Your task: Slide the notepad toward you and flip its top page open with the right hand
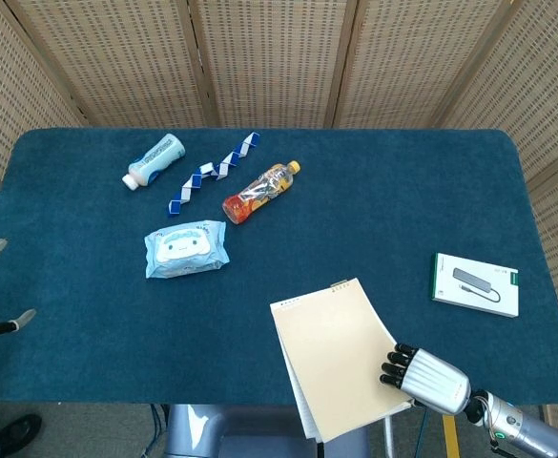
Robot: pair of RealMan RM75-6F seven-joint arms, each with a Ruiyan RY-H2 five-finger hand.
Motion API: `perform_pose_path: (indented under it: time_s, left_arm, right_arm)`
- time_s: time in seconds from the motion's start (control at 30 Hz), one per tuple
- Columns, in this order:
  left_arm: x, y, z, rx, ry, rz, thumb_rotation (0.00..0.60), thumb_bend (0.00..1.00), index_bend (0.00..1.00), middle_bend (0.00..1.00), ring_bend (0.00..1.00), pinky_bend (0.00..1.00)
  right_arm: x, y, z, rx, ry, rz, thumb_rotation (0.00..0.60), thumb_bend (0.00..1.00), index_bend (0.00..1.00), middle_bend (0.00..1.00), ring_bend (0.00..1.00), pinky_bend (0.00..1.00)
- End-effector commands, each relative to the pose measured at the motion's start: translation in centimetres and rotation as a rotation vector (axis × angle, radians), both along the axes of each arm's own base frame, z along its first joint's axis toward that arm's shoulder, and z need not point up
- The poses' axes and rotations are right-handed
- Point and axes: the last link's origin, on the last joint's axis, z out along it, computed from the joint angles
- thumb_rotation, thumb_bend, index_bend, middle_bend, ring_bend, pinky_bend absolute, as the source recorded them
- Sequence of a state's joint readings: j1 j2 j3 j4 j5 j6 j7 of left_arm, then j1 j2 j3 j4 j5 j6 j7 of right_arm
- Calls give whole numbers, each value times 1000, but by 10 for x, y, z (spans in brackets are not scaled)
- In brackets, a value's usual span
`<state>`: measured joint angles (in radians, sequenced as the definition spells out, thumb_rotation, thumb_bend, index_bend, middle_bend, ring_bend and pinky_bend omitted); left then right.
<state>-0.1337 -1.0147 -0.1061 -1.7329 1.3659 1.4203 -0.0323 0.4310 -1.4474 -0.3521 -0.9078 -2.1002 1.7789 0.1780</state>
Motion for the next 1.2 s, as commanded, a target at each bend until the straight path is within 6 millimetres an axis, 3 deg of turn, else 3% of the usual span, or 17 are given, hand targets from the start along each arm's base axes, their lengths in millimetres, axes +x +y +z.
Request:
perform_pose_path:
  time_s: [0.03, 0.33, 0.4, 0.43, 0.53, 0.73, 0.97, 1.2]
  left_arm:
    - [0, 0, 0, -2, 0, 0, 600, 0, 0, 0, 0, 0]
    - [-2, 0, 1, -5, -3, 7, 600, 0, 0, 0, 0, 0]
    - [-2, 0, 1, -6, -3, 9, 600, 0, 0, 0, 0, 0]
    - [-3, 0, 2, -4, -8, 11, 600, 0, 0, 0, 0, 0]
    - [-3, 0, 3, -6, -13, 12, 600, 0, 0, 0, 0, 0]
    - [-7, 2, 4, -12, -24, 24, 600, 0, 0, 0, 0, 0]
    - [-10, 4, 7, -16, -35, 37, 600, 0, 0, 0, 0, 0]
    - [-14, 10, 7, -22, -41, 61, 600, 0, 0, 0, 0, 0]
  right_arm:
    - [7, -6, 3, -11, -8, -4, 600, 517, 630, 583, 499, 464]
    - [59, -65, 20, -6, -206, -254, 600, 517, 634, 591, 499, 464]
    - [75, -83, 24, 2, -252, -357, 600, 517, 634, 592, 499, 464]
    - [87, -104, 24, 21, -273, -487, 600, 517, 634, 592, 499, 464]
    - [102, -124, 24, 31, -261, -610, 600, 526, 634, 592, 499, 464]
    - [119, -168, 15, -1, -256, -798, 600, 555, 636, 596, 499, 464]
    - [136, -204, -6, -2, -306, -953, 600, 556, 638, 598, 499, 464]
    - [139, -240, -27, -60, -322, -1061, 600, 556, 639, 599, 499, 464]
